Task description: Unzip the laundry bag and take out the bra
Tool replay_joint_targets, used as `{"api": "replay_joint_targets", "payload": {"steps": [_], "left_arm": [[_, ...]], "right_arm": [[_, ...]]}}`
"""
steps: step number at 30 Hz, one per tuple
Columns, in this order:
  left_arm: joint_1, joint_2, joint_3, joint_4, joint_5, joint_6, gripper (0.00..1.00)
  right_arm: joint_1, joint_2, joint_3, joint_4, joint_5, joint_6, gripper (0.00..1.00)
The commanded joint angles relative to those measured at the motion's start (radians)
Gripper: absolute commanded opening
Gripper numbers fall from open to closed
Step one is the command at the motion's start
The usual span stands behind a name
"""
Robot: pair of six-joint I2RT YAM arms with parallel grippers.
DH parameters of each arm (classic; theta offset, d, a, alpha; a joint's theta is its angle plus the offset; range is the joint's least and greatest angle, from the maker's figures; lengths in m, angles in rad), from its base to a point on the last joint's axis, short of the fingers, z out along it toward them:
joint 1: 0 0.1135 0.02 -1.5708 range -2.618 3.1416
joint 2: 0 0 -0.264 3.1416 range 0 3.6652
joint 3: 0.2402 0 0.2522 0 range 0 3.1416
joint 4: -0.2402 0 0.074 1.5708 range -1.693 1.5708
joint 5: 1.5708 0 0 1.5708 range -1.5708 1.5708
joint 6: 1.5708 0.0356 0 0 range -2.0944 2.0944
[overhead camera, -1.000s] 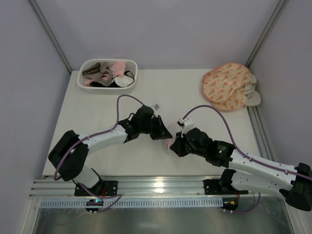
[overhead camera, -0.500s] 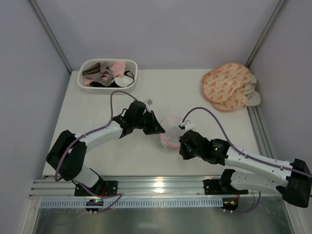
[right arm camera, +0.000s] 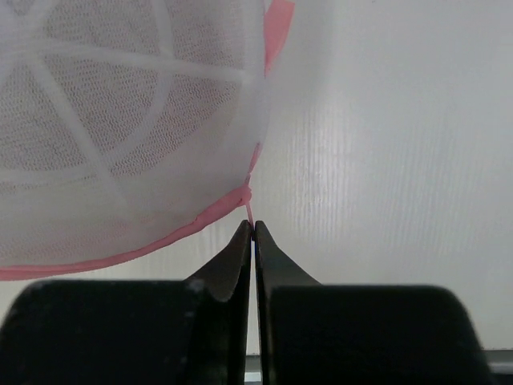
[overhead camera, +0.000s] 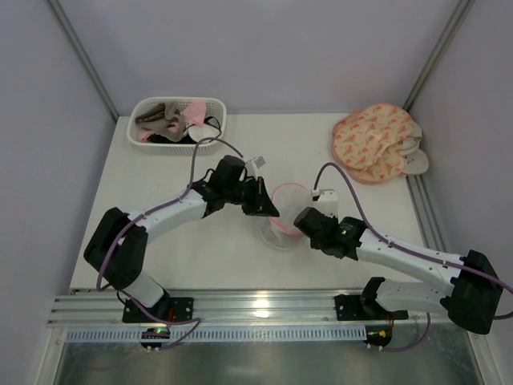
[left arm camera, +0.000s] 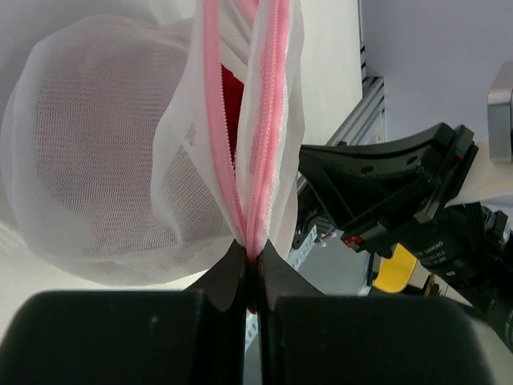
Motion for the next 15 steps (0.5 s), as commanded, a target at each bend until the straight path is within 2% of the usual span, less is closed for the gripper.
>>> {"api": "replay_joint_targets", "payload": {"steps": [1, 4, 5, 6, 7, 8, 10, 13, 14, 15], "left_arm": [[0.005, 0.041, 0.087, -0.070, 0.139, 0.120, 0.00], [0.005, 0.070, 0.107, -0.083, 0.144, 0.133, 0.01], [0.005, 0.076, 0.107, -0.077, 0.136, 0.130, 0.11], [0.006, 0.076, 0.101, -0.068, 0.135, 0.121, 0.28], [0.005, 0.073, 0.093, -0.051, 0.130, 0.110, 0.57], [0.005, 0.056, 0.070, -0.032, 0.103, 0.084, 0.67], [0.006, 0.025, 0.044, 0.004, 0.069, 0.062, 0.92], [0.005, -0.065, -0.011, 0.034, -0.006, 0.024, 0.99], [0.005, -0.093, -0.025, 0.034, -0.061, 0.012, 0.99], [0.005, -0.150, -0.048, 0.026, -0.093, 0.007, 0.99]], "right_arm": [[-0.045, -0.005, 0.026, -0.019, 0.143, 0.033, 0.04], [-0.071, -0.034, 0.018, 0.008, 0.139, 0.002, 0.04], [-0.075, -0.046, 0.017, 0.018, 0.131, -0.009, 0.04], [-0.073, -0.053, 0.014, 0.019, 0.125, -0.015, 0.04], [-0.075, -0.057, 0.011, 0.028, 0.116, -0.027, 0.04], [-0.075, -0.062, 0.009, 0.033, 0.105, -0.035, 0.04], [-0.075, -0.076, 0.001, 0.036, 0.085, -0.041, 0.04], [-0.076, -0.097, -0.015, 0.035, 0.066, -0.044, 0.04], [-0.078, -0.100, -0.017, 0.030, 0.065, -0.041, 0.14], [-0.076, -0.103, -0.014, 0.012, 0.065, -0.037, 0.31]]}}
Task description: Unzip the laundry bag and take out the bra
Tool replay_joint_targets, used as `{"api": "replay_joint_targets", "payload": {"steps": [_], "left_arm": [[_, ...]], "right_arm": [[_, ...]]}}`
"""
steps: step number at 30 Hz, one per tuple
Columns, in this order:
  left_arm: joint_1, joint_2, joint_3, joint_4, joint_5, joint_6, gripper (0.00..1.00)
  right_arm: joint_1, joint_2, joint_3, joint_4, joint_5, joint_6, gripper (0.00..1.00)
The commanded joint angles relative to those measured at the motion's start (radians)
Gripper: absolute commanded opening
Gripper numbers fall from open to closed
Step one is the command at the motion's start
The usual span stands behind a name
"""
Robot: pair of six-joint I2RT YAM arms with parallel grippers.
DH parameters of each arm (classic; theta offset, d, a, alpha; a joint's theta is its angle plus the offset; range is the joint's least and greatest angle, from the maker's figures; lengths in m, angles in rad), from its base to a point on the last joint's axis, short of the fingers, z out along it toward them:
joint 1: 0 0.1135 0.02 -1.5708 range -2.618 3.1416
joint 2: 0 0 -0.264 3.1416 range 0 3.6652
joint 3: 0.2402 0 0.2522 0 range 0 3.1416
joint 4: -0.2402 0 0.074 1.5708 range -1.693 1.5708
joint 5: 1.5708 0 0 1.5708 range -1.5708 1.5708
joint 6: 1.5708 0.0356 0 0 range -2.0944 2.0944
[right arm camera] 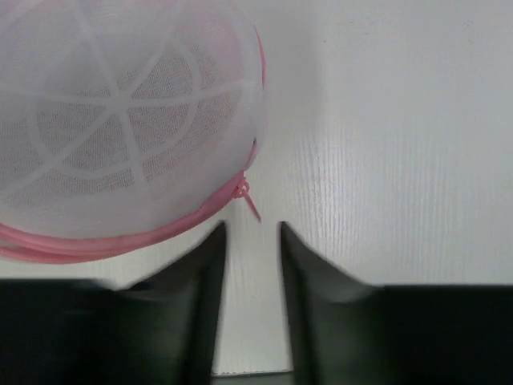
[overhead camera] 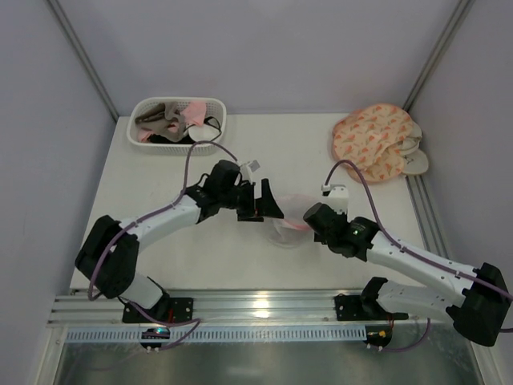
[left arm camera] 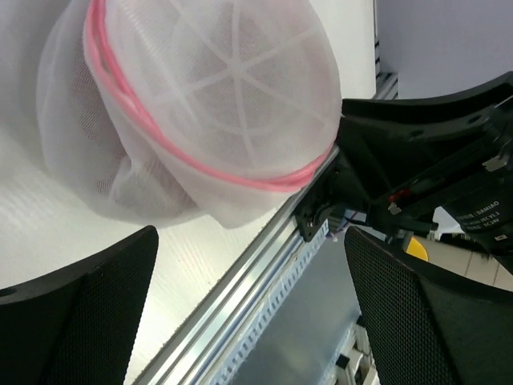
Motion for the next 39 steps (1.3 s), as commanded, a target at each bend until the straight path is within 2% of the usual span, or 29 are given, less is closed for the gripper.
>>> {"api": "replay_joint_targets", "payload": {"steps": [1, 3, 4, 6, 9, 12, 16, 20, 24, 31, 34, 35, 37, 38, 39], "left_arm": [[0.004, -0.167, -0.040, 0.017, -0.138, -0.042, 1.00], [0.006, -0.255, -0.076, -0.017, -0.237, -0.067, 0.99], [0.006, -0.283, -0.096, -0.029, -0.259, -0.081, 1.00], [0.004, -0.352, -0.147, -0.037, -0.323, -0.099, 1.00], [0.004, -0.377, -0.192, -0.037, -0.325, -0.104, 0.99], [0.003, -0.330, -0.218, 0.009, -0.284, -0.107, 0.99], [-0.008, -0.261, -0.218, 0.072, -0.285, -0.101, 0.98], [-0.006, -0.172, -0.146, 0.107, -0.323, -0.085, 0.99], [-0.006, -0.074, -0.045, 0.057, -0.380, -0.075, 0.99], [-0.006, 0.083, 0.006, 0.121, -0.320, -0.167, 0.97], [-0.006, 0.132, 0.009, 0.121, -0.284, -0.176, 0.76], [-0.006, 0.138, 0.006, 0.120, -0.276, -0.176, 0.61], [-0.006, 0.151, 0.002, 0.113, -0.265, -0.173, 0.45], [-0.006, 0.149, -0.014, 0.113, -0.262, -0.173, 0.24], [-0.006, 0.146, -0.024, 0.119, -0.261, -0.174, 0.15]], "right_arm": [[-0.002, -0.031, 0.001, -0.018, 0.012, -0.003, 0.65], [-0.002, -0.037, 0.025, -0.064, 0.023, 0.006, 0.77], [-0.003, -0.048, 0.039, -0.081, 0.030, 0.009, 0.99], [-0.002, -0.064, 0.083, -0.118, 0.032, 0.004, 0.99], [0.000, -0.113, 0.128, -0.078, -0.039, -0.054, 1.00], [-0.002, -0.114, 0.162, -0.029, -0.074, -0.109, 1.00], [-0.017, -0.019, 0.223, 0.000, -0.099, -0.160, 0.99], [-0.049, 0.084, 0.263, 0.066, -0.143, -0.189, 0.99], [-0.060, 0.130, 0.288, 0.087, -0.166, -0.193, 0.99], [-0.062, 0.113, 0.243, 0.101, -0.169, -0.186, 1.00], [-0.068, 0.101, 0.222, 0.100, -0.171, -0.181, 1.00], [-0.069, 0.094, 0.211, 0.103, -0.169, -0.181, 0.99], [-0.077, 0.089, 0.202, 0.107, -0.177, -0.184, 1.00], [-0.078, 0.084, 0.196, 0.111, -0.177, -0.184, 0.99], [-0.083, 0.086, 0.194, 0.114, -0.183, -0.184, 1.00]]}}
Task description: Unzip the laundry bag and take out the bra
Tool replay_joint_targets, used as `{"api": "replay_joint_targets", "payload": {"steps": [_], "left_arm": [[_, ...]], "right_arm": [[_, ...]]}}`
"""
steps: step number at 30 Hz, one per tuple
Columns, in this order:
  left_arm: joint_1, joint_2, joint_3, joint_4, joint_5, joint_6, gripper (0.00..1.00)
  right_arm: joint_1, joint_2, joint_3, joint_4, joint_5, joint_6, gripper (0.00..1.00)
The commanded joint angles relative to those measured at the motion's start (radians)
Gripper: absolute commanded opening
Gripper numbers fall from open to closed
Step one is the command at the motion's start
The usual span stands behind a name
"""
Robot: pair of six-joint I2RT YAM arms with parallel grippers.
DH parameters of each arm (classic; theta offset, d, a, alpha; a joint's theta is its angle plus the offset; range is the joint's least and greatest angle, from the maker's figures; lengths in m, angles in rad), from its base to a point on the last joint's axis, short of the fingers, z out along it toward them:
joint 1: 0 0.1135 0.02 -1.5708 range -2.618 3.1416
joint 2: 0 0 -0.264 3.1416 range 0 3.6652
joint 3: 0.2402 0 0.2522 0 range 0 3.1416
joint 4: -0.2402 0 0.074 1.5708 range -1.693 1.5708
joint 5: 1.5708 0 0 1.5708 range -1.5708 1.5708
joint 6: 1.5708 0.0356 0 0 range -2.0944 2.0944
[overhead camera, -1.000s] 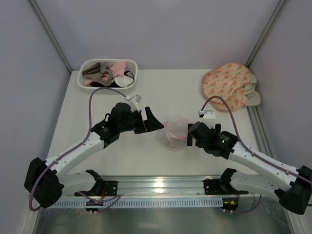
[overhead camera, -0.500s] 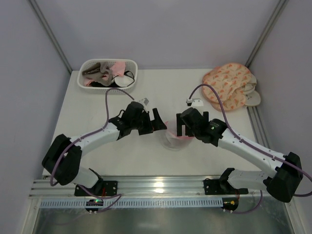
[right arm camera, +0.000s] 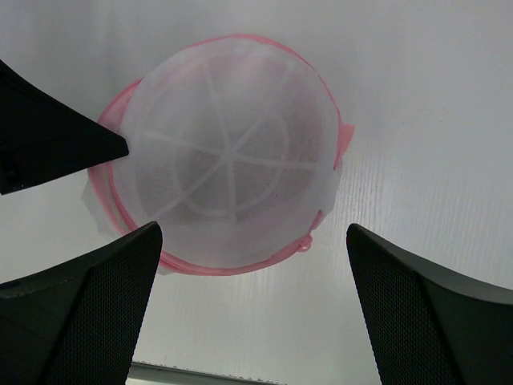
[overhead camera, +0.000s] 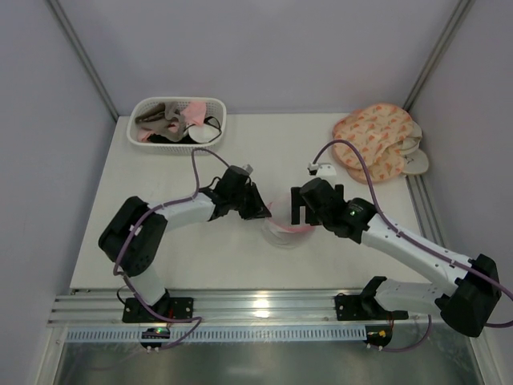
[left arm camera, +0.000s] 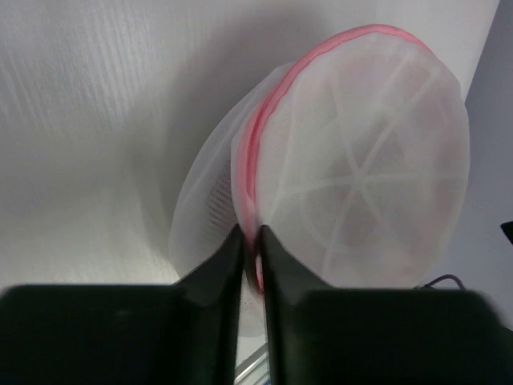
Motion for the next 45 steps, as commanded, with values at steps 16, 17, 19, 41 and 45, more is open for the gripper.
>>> {"api": "replay_joint_targets", "payload": {"steps": [16, 17, 19, 41, 45], "left_arm": [[-0.006, -0.237, -0.158, 0.187, 0.046, -0.091, 0.00], [-0.004, -0.246, -0.162, 0.198, 0.049, -0.099, 0.00], [-0.006, -0.274, -0.170, 0.215, 0.057, -0.116, 0.00], [-0.009, -0.321, -0.302, 0.519, 0.135, -0.289, 0.00], [-0.007, -0.327, -0.306, 0.508, 0.132, -0.283, 0.05]], "right_arm": [[-0.014, 0.102, -0.032, 0.250, -0.292, -0.021, 0.97], [-0.014, 0.116, -0.035, 0.262, -0.305, -0.020, 0.97], [-0.010, 0.139, -0.038, 0.273, -0.323, -0.010, 0.96], [0.039, 0.169, -0.070, 0.299, -0.239, 0.039, 0.04], [0.039, 0.135, -0.081, 0.274, -0.190, 0.039, 0.04]]}}
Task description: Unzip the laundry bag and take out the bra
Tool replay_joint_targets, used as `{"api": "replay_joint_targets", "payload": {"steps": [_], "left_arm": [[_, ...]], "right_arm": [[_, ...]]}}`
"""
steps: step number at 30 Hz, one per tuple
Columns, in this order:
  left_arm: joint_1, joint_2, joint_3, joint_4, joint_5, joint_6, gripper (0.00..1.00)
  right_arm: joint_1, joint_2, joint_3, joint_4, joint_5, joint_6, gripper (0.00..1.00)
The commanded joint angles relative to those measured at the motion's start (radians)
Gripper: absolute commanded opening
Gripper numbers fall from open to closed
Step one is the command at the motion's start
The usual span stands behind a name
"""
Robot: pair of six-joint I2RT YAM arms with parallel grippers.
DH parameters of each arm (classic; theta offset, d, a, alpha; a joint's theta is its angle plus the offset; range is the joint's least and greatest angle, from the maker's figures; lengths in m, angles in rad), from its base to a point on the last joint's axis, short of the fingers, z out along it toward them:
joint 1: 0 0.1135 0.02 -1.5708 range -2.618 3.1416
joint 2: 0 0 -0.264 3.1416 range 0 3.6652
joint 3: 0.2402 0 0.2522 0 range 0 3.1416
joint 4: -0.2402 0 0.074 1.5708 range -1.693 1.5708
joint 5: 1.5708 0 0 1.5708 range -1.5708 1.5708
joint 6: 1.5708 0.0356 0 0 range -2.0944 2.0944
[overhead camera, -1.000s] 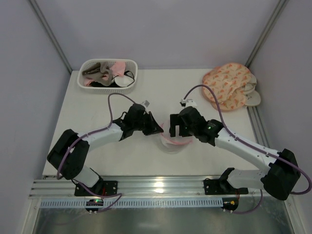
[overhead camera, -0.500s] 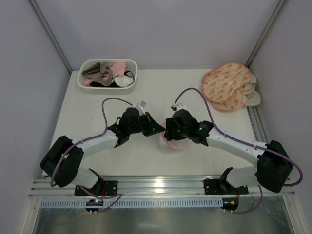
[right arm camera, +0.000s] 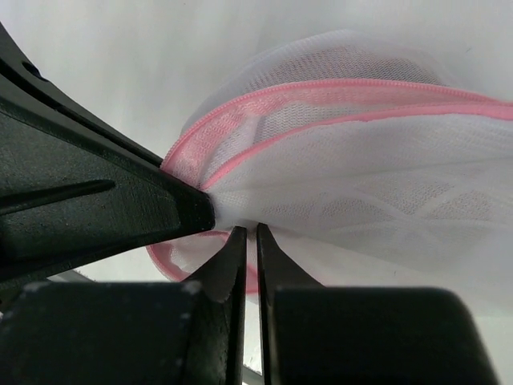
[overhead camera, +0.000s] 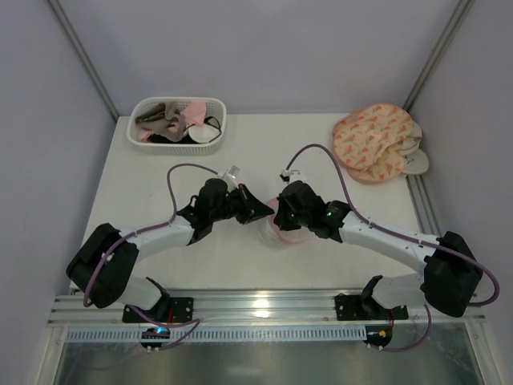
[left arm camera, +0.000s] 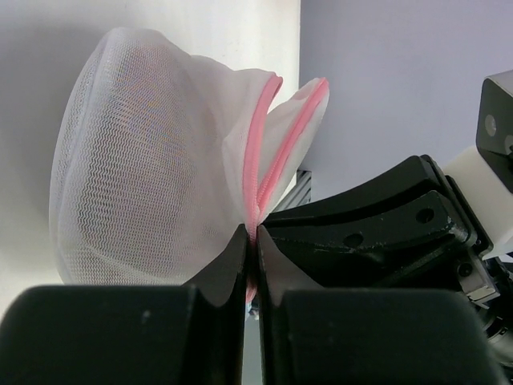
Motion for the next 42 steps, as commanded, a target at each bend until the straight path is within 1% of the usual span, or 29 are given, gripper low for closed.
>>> {"api": "replay_joint_targets", "payload": {"steps": [1, 3, 4, 6, 7, 9, 10, 11, 13, 16, 19, 20, 23, 24, 26, 29, 31, 32, 33, 34, 35, 36, 38, 39, 42], "left_arm": [[-0.004, -0.051, -0.004, 0.080, 0.037, -0.010, 0.06], [-0.002, -0.057, -0.004, 0.060, 0.032, -0.004, 0.09], [-0.002, -0.059, -0.004, 0.054, 0.028, 0.002, 0.18], [-0.002, -0.064, -0.007, 0.035, 0.024, 0.005, 0.30], [-0.004, -0.065, -0.009, 0.031, 0.024, 0.005, 0.45], [-0.002, -0.070, -0.014, 0.021, 0.014, 0.007, 0.64], [-0.002, -0.073, -0.014, 0.017, 0.011, 0.008, 0.77], [-0.002, -0.076, -0.015, 0.011, 0.003, 0.013, 0.82], [-0.002, -0.084, -0.014, -0.003, -0.002, 0.020, 0.86], [-0.004, -0.080, 0.002, -0.018, -0.005, 0.030, 0.87], [-0.002, -0.061, 0.023, -0.026, 0.000, 0.039, 0.87], [-0.002, -0.054, 0.031, -0.034, 0.000, 0.043, 0.87], [-0.004, -0.030, 0.066, -0.058, 0.000, 0.070, 0.88], [-0.007, -0.024, 0.077, -0.069, -0.002, 0.091, 0.88], [-0.010, -0.005, 0.118, -0.094, -0.017, 0.120, 0.90], [-0.016, 0.036, 0.178, -0.184, -0.051, 0.197, 0.91], [-0.025, 0.062, 0.253, -0.296, -0.083, 0.244, 0.91], [-0.028, 0.094, 0.282, -0.342, -0.133, 0.299, 0.91], [-0.034, 0.111, 0.342, -0.452, -0.164, 0.329, 0.91], [-0.047, 0.130, 0.376, -0.510, -0.207, 0.359, 0.90], [-0.053, 0.149, 0.406, -0.566, -0.279, 0.410, 0.89], [-0.065, 0.188, 0.460, -0.663, -0.313, 0.433, 0.88], [-0.071, 0.222, 0.485, -0.706, -0.345, 0.471, 0.85], [-0.074, 0.248, 0.488, -0.710, -0.341, 0.478, 0.81], [-0.079, 0.281, 0.471, -0.668, -0.321, 0.484, 0.75]], "right_arm": [[-0.007, -0.038, -0.024, -0.047, 0.122, 0.007, 0.04], [-0.007, -0.063, -0.033, -0.067, 0.145, 0.010, 0.04], [-0.007, -0.069, -0.036, -0.073, 0.166, 0.014, 0.04], [-0.007, -0.089, -0.044, -0.093, 0.189, 0.017, 0.04], [-0.007, -0.095, -0.044, -0.099, 0.209, 0.025, 0.04], [-0.007, -0.112, -0.045, -0.121, 0.231, 0.028, 0.04], [-0.007, -0.115, -0.045, -0.130, 0.239, 0.033, 0.04], [-0.007, -0.120, -0.044, -0.142, 0.249, 0.033, 0.04], [-0.007, -0.138, -0.040, -0.171, 0.275, 0.043, 0.04], [-0.007, -0.187, -0.042, -0.199, 0.306, 0.063, 0.04], [-0.004, -0.277, -0.082, -0.156, 0.285, 0.048, 0.04], [-0.004, -0.351, -0.114, -0.114, 0.265, 0.038, 0.04], [-0.004, -0.466, -0.136, -0.081, 0.184, 0.001, 0.04], [-0.004, -0.488, -0.139, -0.073, 0.118, -0.025, 0.04], [-0.004, -0.544, -0.152, -0.058, 0.055, -0.051, 0.04], [-0.004, -0.586, -0.168, -0.067, -0.013, -0.075, 0.04], [-0.004, -0.626, -0.188, -0.064, -0.047, -0.082, 0.04], [-0.002, -0.640, -0.195, -0.066, -0.047, -0.079, 0.04], [-0.004, -0.663, -0.203, -0.067, -0.050, -0.075, 0.04], [-0.004, -0.676, -0.215, -0.067, -0.054, -0.075, 0.04], [-0.004, -0.687, -0.220, -0.069, -0.053, -0.073, 0.04], [-0.004, -0.710, -0.231, -0.069, -0.056, -0.073, 0.04], [-0.004, -0.729, -0.237, -0.066, -0.067, -0.079, 0.04], [-0.005, -0.739, -0.241, -0.064, -0.073, -0.082, 0.04], [-0.004, -0.770, -0.252, -0.056, -0.093, -0.105, 0.04]]}}
